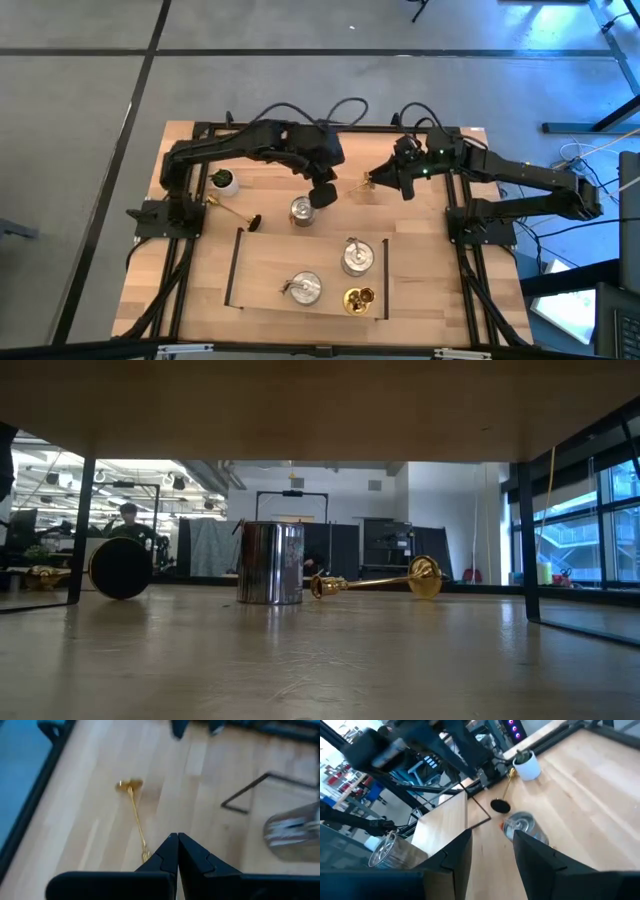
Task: Pick & Place candle stick holders
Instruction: Put the right gold candle holder on the shelf
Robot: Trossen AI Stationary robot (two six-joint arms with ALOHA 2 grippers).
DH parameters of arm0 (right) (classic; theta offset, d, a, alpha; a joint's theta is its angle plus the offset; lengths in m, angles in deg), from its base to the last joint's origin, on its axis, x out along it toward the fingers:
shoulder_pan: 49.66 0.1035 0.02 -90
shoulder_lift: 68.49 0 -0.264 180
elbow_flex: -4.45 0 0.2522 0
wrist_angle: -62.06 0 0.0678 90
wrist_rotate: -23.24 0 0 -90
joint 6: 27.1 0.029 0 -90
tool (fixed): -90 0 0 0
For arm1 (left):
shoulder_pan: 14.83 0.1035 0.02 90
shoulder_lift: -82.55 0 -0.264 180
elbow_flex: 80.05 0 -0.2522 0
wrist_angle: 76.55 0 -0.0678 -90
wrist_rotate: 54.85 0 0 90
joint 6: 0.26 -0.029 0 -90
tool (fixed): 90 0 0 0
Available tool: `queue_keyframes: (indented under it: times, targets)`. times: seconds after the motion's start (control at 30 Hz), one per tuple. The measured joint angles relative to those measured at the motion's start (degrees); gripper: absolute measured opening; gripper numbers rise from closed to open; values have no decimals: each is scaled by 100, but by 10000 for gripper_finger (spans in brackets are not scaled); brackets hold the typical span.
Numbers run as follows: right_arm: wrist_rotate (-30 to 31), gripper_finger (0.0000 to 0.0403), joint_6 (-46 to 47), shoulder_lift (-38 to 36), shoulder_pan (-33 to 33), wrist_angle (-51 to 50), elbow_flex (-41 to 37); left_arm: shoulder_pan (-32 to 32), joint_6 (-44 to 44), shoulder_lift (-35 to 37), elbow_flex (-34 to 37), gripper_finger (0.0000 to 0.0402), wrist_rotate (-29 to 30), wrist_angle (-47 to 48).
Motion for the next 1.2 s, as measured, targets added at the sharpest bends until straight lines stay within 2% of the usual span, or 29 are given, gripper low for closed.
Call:
queue_keyframes:
  times: [0.1,0.27,0.4,0.63,0.73,0.93,1.03,1.2]
  targets:
    - [2,148,-107,29,-31,-68,177,-197,14,245,-1,2,37,-355]
    - [24,148,-125,27,-30,-69,247,-686,-96,572,-10,2,600,-973]
    - [29,148,-125,27,-29,-88,247,-1088,-261,591,-10,2,957,-1144]
    - [138,148,-85,25,-27,-103,247,-1486,-270,575,92,2,1112,-1441]
    - [140,148,-4,25,-20,-103,247,-1488,-135,794,787,2,939,-2103]
    - [155,148,75,25,12,-101,247,-1408,368,1855,3125,2,349,-4640]
    - [155,148,69,25,32,-103,247,-1401,442,2405,4035,2,456,-5323]
    - [304,148,-61,74,4,-87,247,-1375,397,3447,5352,2,1000,-5785]
